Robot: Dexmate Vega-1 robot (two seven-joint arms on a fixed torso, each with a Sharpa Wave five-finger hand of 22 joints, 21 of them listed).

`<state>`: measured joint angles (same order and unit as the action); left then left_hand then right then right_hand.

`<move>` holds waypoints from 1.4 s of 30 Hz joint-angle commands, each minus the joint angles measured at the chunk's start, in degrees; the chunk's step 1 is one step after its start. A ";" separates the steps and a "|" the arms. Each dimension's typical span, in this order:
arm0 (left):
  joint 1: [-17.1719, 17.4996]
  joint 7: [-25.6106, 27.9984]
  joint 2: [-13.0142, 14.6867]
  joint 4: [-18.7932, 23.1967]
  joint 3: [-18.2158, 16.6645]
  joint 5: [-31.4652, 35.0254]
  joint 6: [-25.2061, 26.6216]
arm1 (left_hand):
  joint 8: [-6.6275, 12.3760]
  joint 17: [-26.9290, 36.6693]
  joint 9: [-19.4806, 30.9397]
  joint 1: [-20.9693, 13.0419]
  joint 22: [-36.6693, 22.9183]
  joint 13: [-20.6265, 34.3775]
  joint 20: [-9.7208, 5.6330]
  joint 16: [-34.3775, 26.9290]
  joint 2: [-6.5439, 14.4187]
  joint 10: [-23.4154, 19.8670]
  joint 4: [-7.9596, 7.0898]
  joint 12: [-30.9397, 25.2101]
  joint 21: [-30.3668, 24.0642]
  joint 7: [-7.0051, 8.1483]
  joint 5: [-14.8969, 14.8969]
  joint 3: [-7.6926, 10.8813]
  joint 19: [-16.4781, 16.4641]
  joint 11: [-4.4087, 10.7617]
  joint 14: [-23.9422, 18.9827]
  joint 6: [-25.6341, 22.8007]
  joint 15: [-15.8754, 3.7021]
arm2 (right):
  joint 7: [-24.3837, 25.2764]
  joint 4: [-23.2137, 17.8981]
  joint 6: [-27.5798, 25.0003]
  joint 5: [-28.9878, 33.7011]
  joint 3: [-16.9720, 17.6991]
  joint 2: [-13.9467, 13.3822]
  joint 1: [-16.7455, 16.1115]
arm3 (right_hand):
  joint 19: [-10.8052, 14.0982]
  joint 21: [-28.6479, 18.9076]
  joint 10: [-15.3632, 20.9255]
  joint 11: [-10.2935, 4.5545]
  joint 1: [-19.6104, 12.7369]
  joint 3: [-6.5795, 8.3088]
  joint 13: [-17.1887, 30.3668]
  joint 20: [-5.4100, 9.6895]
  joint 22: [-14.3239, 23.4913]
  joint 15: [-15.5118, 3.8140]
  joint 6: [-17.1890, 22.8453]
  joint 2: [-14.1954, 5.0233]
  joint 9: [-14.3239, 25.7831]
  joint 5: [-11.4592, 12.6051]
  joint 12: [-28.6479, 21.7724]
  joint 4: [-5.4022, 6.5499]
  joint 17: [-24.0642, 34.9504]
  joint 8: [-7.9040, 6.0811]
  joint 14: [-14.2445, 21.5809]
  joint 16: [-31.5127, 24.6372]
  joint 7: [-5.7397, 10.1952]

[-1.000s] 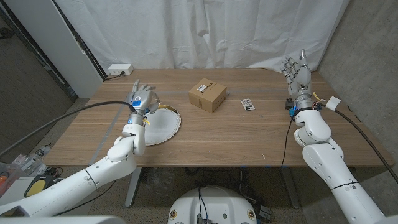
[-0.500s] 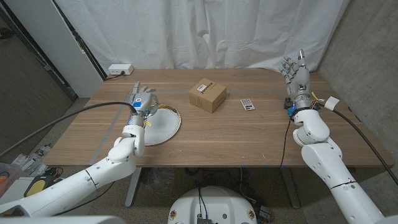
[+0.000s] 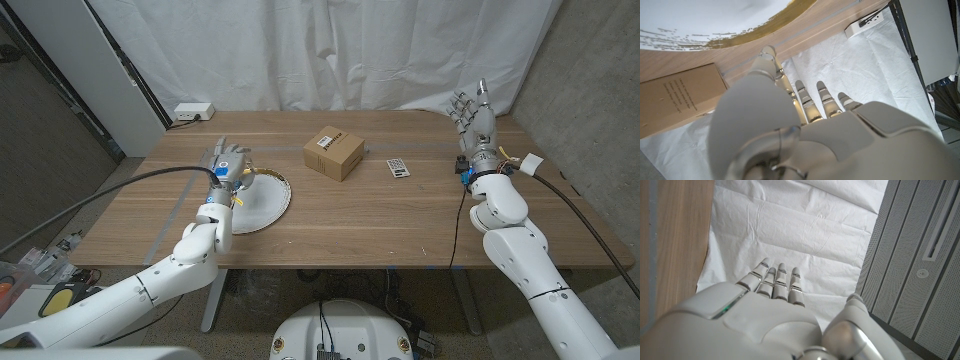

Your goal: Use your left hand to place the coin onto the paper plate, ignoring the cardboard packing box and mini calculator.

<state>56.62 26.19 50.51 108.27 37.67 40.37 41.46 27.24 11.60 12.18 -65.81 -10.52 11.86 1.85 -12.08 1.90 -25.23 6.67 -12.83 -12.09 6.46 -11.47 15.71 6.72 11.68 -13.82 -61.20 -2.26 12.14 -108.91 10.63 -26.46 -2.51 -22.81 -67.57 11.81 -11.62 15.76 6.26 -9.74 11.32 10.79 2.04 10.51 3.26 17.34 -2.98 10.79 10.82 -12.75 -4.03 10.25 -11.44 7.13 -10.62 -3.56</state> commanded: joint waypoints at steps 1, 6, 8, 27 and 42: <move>0.18 -1.14 -0.02 0.15 0.24 -0.64 0.30 | 10.14 0.10 2.83 0.45 -0.11 0.32 0.21 0.12 -0.16 -0.32 0.14 0.09 0.03 -2.73 -0.47 0.51 -0.01 -0.29 -0.58 -5.46 -7.05 | -0.37 0.15 -0.92 -0.13 0.06 -0.07 0.55 | 0.35 0.03 0.33 0.04 -0.10 -0.22 0.08 -0.20 0.11 0.19 0.37 -0.41 0.16 0.10 0.12 -0.01 0.21 0.17 0.29 0.04 -0.17; -0.80 -2.87 0.53 -0.09 1.62 0.71 0.17 | 10.16 0.10 2.80 0.48 -0.11 0.32 0.29 0.11 -0.17 -0.21 0.14 0.16 0.02 -2.69 -0.46 0.60 -0.03 -0.35 -0.64 -5.28 -6.89 | -0.46 0.36 -0.31 -0.11 0.20 0.21 0.40 | 0.36 0.03 0.34 0.15 -0.11 -0.23 0.09 -0.20 0.11 0.25 0.34 -0.43 0.16 0.09 0.12 -0.03 0.21 0.18 0.30 0.04 -0.15; -0.63 -2.84 0.45 0.04 1.45 0.52 0.07 | 10.20 0.11 2.77 0.49 -0.11 0.32 0.24 0.10 -0.17 -0.29 0.15 0.14 0.00 -2.67 -0.46 0.64 -0.09 -0.27 -0.70 -5.28 -6.98 | -0.37 0.25 -0.40 -0.22 0.30 0.29 0.20 | 0.35 0.03 0.36 0.15 -0.11 -0.23 0.09 -0.20 0.11 0.19 0.33 -0.44 0.16 0.09 0.11 -0.03 0.21 0.18 0.29 0.04 -0.16; -0.07 -2.57 -0.37 -0.59 1.49 -0.25 0.08 | 10.36 0.13 2.91 0.78 -0.11 0.35 0.67 0.08 -0.19 -0.13 0.07 0.28 -0.03 -2.55 -0.43 0.97 -0.30 -0.45 -1.00 -4.09 -6.67 | 0.39 -1.25 -1.01 0.01 0.77 0.08 -1.43 | 0.35 0.03 0.35 0.09 -0.11 -0.26 0.09 -0.23 0.11 0.18 0.36 -0.47 0.16 0.07 0.12 -0.06 0.21 0.17 0.27 0.03 -0.21; -1.27 -2.47 -1.31 -2.62 2.07 -0.94 -0.94 | 10.45 0.22 3.49 0.98 -0.08 0.44 1.09 0.15 0.35 0.17 -0.16 0.40 0.00 -2.48 -0.35 1.37 -0.36 -0.14 -0.82 -2.15 -6.35 | 0.82 -1.52 -1.84 0.38 0.53 0.11 -1.44 | 0.31 0.04 0.39 0.17 -0.20 -0.23 0.09 -0.24 0.11 0.25 0.25 -0.55 0.16 0.06 0.11 -0.13 0.20 0.21 0.23 0.05 -0.17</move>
<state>56.21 23.79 49.84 106.97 39.27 39.94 41.24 27.24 11.59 12.18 -65.08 -10.43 12.14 2.57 -12.09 1.85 -25.23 6.65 -12.37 -12.10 6.45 -11.69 16.61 6.00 11.67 -14.22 -61.19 -2.24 12.62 -110.19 9.35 -26.41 -1.87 -22.69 -68.92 11.81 -11.62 15.76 6.26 -9.81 11.16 10.79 2.04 10.51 3.26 17.34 -3.04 10.79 10.82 -12.75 -4.19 10.25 -11.21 7.13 -10.62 -3.55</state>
